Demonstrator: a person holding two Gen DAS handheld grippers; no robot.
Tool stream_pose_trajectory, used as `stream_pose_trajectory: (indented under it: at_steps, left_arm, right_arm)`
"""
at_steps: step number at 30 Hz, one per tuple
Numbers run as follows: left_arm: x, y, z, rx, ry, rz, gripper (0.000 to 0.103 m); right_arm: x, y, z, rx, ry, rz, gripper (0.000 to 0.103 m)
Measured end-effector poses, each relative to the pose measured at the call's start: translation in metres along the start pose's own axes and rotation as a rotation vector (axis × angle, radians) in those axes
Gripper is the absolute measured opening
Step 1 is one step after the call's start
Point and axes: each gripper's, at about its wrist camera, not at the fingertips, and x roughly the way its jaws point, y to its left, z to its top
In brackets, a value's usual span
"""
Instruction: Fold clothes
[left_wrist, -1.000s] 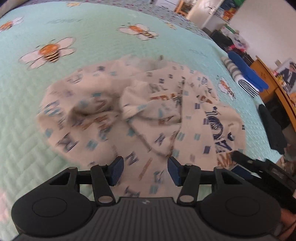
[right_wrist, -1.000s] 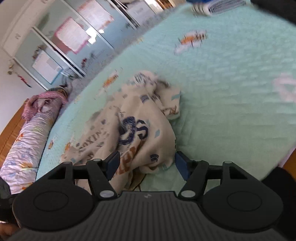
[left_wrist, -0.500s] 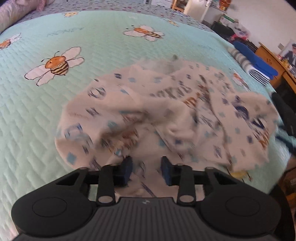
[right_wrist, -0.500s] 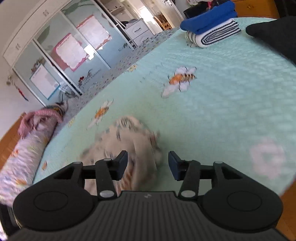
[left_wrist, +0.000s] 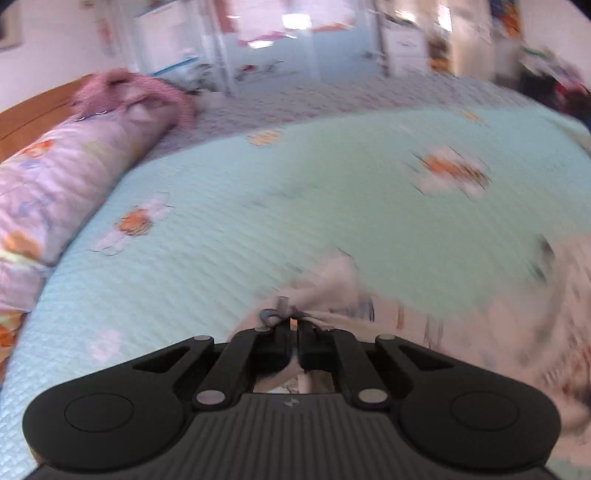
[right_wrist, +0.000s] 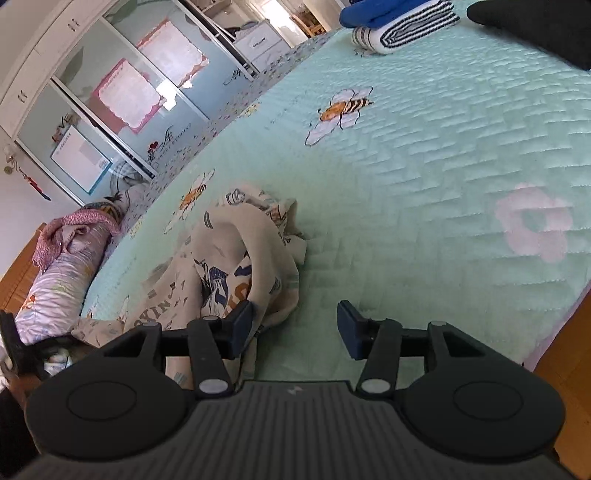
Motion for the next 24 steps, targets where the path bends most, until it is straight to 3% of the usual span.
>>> stream_pose_trajectory:
  at_steps: [3,6,10,12,14,17,18,24]
  left_arm:
    - [-0.018,0.015,-0.009,-0.052,0.005,-0.032,0.007]
    - [-0.032,0.022,-0.038,-0.095,0.012,0.019,0.008]
    - [-0.028,0.074,-0.057,-0.191,0.043,0.224,0.008]
    - [-0.041,0.115,-0.051,-0.281,0.008,0.336,0.008]
    - [-0.064,0.157,-0.045,-0.411,-0.027,0.381,0.011]
    - [-0.089,0.180,-0.042,-0.476,-0.043,0.280,0.014]
    - [-0.094,0.174,-0.044,-0.455,-0.043,0.236,0.015]
    - [-0.088,0.078,-0.051,-0.215,-0.029,-0.089,0.022]
  right_arm:
    - [-0.005,0.002,-0.001,-0.017,-0.036,0.008,0.053]
    - [-0.003,0.003,-0.001,-0.026,-0.029,-0.003,0.053]
    - [-0.003,0.003,-0.001,-0.030,-0.021,-0.011,0.053]
    - [-0.004,0.001,-0.001,-0.025,-0.023,-0.013,0.053]
    - [-0.005,-0.001,0.000,-0.016,-0.034,-0.011,0.054]
    - [-0.006,0.001,-0.001,-0.010,-0.050,-0.009,0.054]
    - [-0.006,0.001,0.000,-0.009,-0.055,-0.006,0.054]
    - [-0.006,0.011,0.044,-0.016,-0.109,0.078,0.058]
